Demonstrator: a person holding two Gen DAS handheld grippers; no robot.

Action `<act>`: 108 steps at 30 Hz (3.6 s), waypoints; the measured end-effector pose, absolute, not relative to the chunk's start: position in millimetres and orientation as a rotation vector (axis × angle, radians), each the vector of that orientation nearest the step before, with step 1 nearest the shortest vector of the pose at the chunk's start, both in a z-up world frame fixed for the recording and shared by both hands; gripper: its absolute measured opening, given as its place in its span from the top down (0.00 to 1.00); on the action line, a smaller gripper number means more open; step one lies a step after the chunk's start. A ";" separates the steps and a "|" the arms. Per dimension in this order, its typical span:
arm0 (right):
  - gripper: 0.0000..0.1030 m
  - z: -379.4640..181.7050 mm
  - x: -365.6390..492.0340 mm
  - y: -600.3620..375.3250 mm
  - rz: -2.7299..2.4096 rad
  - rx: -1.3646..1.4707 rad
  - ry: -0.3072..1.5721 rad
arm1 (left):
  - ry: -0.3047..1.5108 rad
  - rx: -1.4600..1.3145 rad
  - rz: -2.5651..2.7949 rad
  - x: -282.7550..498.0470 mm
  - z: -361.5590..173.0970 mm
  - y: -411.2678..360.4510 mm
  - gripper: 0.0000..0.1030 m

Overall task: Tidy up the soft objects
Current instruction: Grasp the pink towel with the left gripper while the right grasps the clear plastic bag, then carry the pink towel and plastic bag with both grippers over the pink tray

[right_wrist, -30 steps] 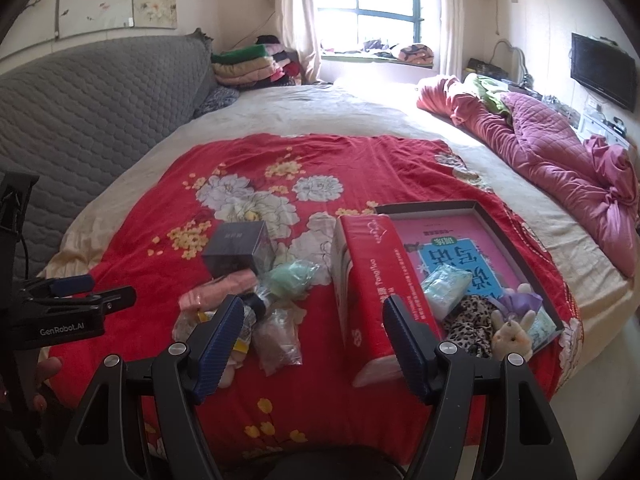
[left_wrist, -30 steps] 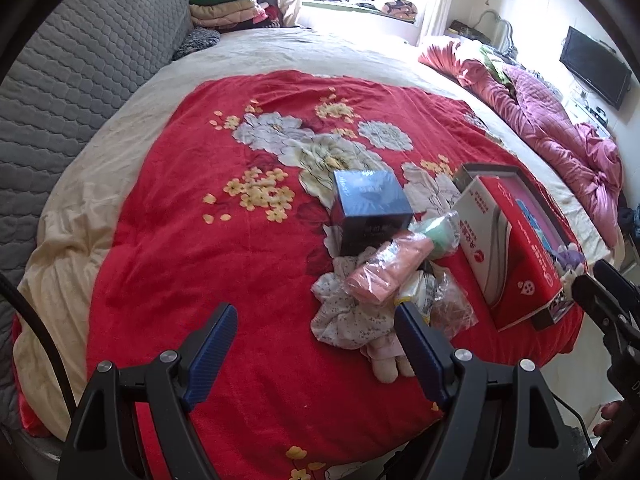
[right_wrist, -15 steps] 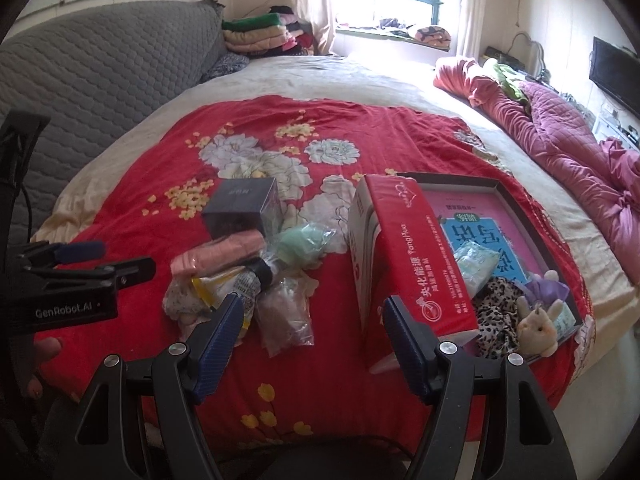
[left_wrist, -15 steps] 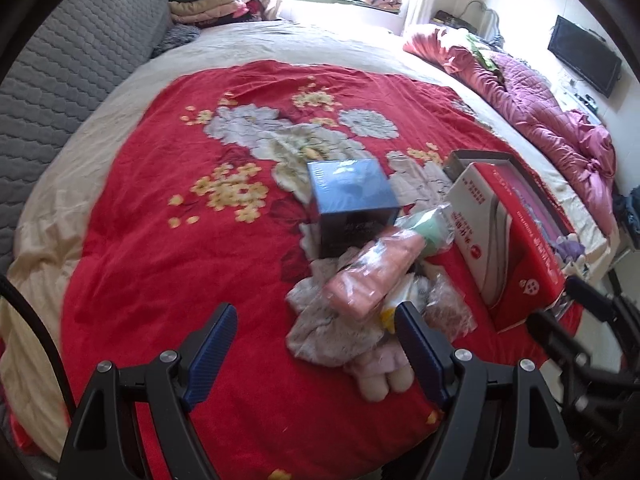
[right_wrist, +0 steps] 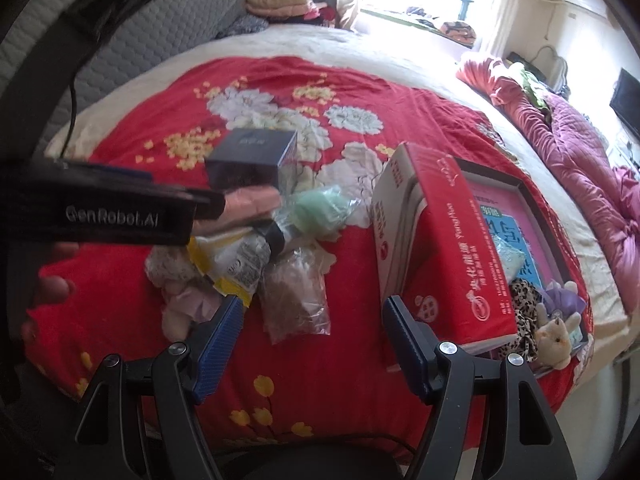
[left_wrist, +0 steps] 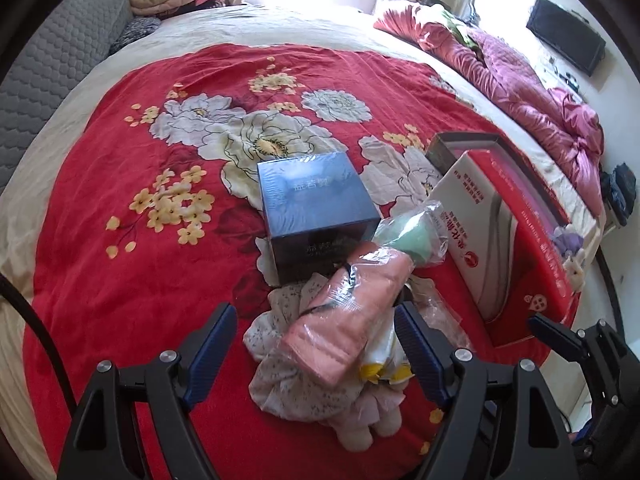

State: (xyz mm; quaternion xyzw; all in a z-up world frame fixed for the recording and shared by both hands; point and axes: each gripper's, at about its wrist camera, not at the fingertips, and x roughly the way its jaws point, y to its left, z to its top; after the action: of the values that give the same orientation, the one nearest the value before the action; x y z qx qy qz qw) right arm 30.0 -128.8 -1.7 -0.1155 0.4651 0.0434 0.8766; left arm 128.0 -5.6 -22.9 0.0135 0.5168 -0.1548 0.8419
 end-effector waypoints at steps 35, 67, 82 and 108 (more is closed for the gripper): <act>0.56 -34.5 65.5 -145.7 0.122 -0.146 1.019 | 1.108 -0.075 -0.458 136.0 -45.0 -3.0 0.46; 0.57 36.0 30.1 -170.8 0.172 0.066 0.860 | 0.988 -0.102 -0.388 88.3 16.5 2.8 0.51; 0.57 71.7 13.1 -209.2 0.108 0.130 0.784 | 0.946 -0.045 -0.413 68.8 47.7 -34.3 0.51; 0.57 118.4 -22.6 -311.7 -0.057 0.248 0.649 | 0.882 0.093 -0.541 56.3 89.6 -152.1 0.52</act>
State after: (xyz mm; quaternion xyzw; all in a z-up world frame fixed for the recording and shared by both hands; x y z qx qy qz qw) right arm -22.6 -311.7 118.4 0.1217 0.3181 -0.0279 0.9398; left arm 56.3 -152.0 89.6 0.0446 0.4215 -0.2585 0.8681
